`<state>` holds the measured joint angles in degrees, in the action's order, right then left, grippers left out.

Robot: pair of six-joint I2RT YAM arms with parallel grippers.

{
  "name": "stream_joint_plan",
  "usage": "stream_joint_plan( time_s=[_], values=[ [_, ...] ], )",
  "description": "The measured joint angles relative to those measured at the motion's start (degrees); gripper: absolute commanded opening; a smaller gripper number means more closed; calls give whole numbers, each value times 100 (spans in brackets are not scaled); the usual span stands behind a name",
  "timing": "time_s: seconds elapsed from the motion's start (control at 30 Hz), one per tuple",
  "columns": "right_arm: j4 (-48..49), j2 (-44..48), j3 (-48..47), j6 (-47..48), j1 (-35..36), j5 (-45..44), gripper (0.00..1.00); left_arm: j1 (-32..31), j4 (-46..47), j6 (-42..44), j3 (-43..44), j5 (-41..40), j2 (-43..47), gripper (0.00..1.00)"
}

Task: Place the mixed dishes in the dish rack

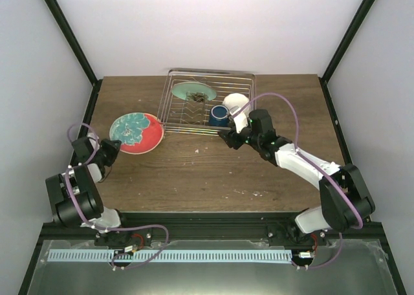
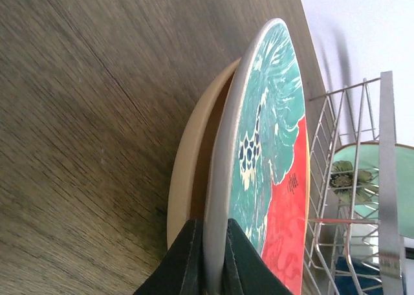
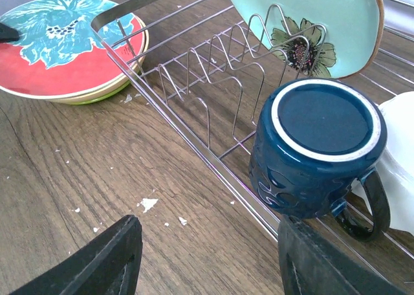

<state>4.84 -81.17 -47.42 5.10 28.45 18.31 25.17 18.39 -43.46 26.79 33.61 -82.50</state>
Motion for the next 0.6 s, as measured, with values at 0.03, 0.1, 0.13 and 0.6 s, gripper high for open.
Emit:
stream_joint_plan(
  time_s=[0.03,0.1,0.13,0.6],
  values=[
    [-7,0,0,-2,0,0,58,11,103,-81,-59,72,-17,0],
    [-15,0,0,0,0,2,58,35,326,-208,-149,170,-63,0],
    [-17,-4,0,0,0,4,58,42,435,-282,-192,210,-90,0],
    [-107,-175,-76,0,0,11,59,573,487,-577,-450,575,339,0]
  ],
)
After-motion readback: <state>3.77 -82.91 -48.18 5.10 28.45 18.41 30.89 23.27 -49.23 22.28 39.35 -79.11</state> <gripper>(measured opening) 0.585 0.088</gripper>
